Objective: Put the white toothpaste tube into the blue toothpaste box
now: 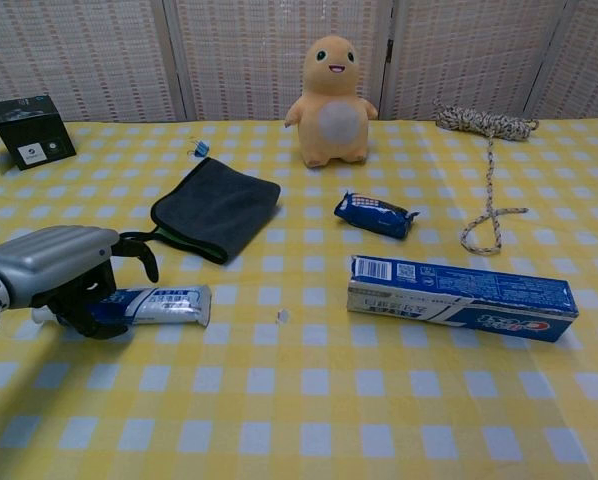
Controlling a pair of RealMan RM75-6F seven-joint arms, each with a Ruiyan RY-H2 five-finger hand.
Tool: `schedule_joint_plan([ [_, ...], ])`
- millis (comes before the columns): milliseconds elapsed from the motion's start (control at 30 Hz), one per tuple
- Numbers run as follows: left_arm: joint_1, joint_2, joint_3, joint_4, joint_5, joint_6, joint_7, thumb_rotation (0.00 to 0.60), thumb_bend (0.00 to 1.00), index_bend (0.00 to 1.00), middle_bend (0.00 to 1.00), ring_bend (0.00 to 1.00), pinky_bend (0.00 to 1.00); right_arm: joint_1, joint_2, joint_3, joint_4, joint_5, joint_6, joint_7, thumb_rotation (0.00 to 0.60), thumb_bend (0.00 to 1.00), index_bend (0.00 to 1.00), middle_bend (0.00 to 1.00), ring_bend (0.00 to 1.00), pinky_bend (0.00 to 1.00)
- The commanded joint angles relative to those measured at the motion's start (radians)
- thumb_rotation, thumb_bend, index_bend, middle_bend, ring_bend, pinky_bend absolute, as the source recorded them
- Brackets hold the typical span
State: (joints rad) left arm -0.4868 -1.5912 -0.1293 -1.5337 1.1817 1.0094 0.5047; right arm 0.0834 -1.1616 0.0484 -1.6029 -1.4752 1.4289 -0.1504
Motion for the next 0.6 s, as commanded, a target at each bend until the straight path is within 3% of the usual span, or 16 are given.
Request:
schedule_joint_plan([
  [33,-0.009,-0.006,-0.001,0.008,-0.014,-0.001,0.005,0.6,0.29,0.36,1.0,1.0,1.0,-0.001,0.001,0.0,0.0,0.0,0.002,0.0,0.6,0.36,0.0,0.0,0.0,0.0],
  [367,-0.041,-0.021,0.0,0.045,-0.06,-0.02,-0.004,0.6,0.29,0.39,1.0,1.0,1.0,0.0,-0.002,0.005,0.003,0.009,0.004,-0.004,0.6,0.36,0.0,0.0,0.0,0.0],
  [600,-0.055,-0.024,0.011,0.066,-0.05,-0.031,-0.044,0.6,0.29,0.57,1.0,1.0,1.0,0.001,-0.006,0.008,0.005,0.015,0.004,-0.011,0.6,0.36,0.0,0.0,0.0,0.0],
])
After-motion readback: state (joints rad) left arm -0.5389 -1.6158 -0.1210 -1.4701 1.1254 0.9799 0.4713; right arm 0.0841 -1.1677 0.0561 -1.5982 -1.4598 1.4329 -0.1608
